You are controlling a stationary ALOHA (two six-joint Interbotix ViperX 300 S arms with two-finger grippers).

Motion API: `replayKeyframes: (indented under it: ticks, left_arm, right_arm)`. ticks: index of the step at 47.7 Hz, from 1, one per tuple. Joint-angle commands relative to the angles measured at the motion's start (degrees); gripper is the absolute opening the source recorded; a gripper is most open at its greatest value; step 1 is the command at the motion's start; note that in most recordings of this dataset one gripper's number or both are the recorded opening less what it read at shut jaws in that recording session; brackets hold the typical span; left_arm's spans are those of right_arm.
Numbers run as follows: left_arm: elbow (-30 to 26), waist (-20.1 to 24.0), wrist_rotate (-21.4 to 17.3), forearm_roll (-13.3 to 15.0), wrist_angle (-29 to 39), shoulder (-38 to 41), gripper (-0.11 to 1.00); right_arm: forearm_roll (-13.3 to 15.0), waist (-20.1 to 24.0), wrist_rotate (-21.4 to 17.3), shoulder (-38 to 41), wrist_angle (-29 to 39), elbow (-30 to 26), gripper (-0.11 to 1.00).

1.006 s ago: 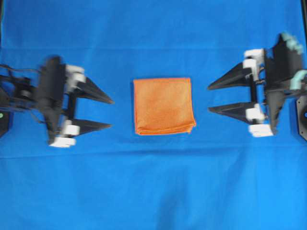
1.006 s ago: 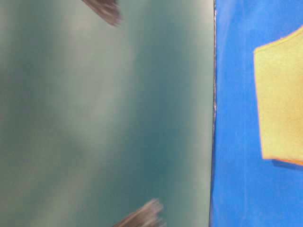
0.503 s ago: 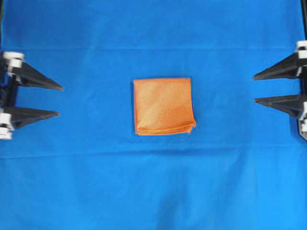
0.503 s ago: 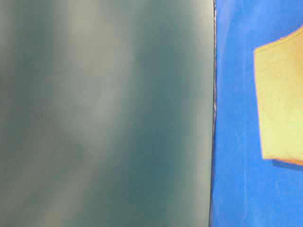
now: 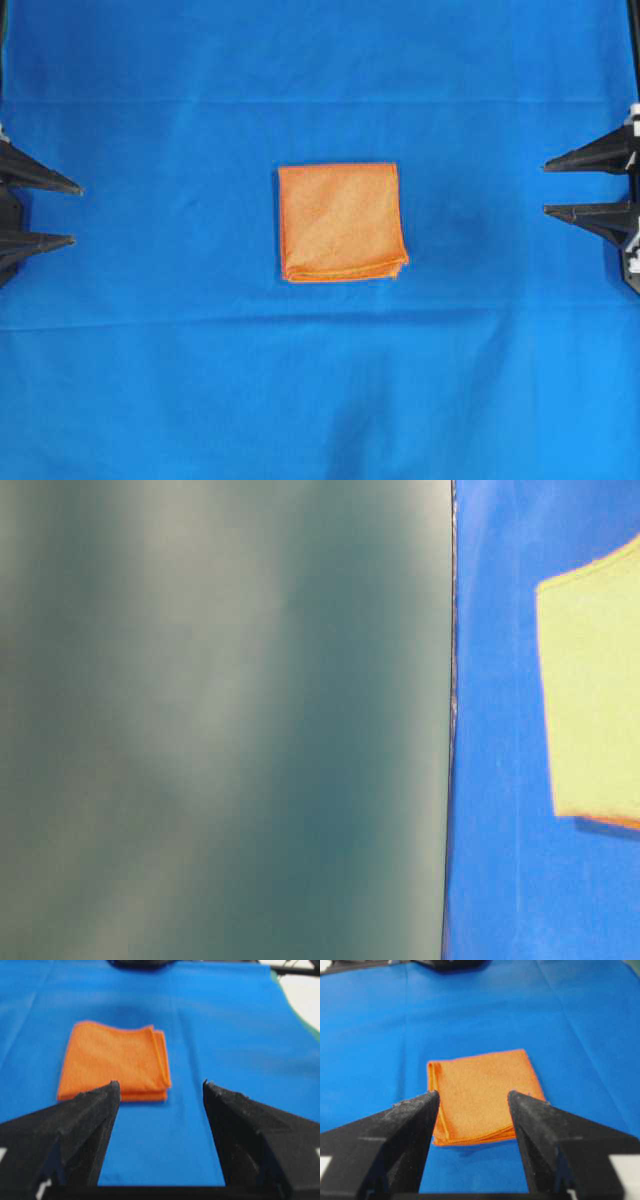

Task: Fold a vertical towel.

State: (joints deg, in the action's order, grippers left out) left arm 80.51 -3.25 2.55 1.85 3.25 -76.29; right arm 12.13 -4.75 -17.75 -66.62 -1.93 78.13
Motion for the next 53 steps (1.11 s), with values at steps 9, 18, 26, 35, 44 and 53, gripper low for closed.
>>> replayKeyframes:
  ticks: [9,18,26,35,44,53]
  left_arm:
    - [-0.3,0.3,0.0,-0.2,-0.3,0.4,0.59]
    - [-0.3,0.3,0.0,-0.2,-0.3,0.4,0.58]
    - [-0.3,0.2,0.0,-0.2,-0.3,0.4,0.58]
    - [-0.3,0.3,0.0,-0.2,-0.3,0.4,0.58]
    - [-0.2,0.3,0.1,-0.2,-0.3,0.4,0.58]
    - [-0.3,0.3,0.1,-0.2,-0.4,0.4,0.58]
  right_arm:
    - [-0.4,-0.2,-0.1,1.9,-2.4,0.2,0.61]
    - [-0.3,-0.2,0.0,1.8,-2.1,0.0,0.61]
    - [-0.3,-0.2,0.0,1.8,-1.9,0.2,0.61]
    - [-0.3,-0.2,0.0,1.8,-2.0,0.1,0.61]
    - [-0.2,-0.2,0.0,1.8,-1.8,0.2,0.61]
    - [-0.2,-0.2,0.0,1.8,-1.4,0.1,0.61]
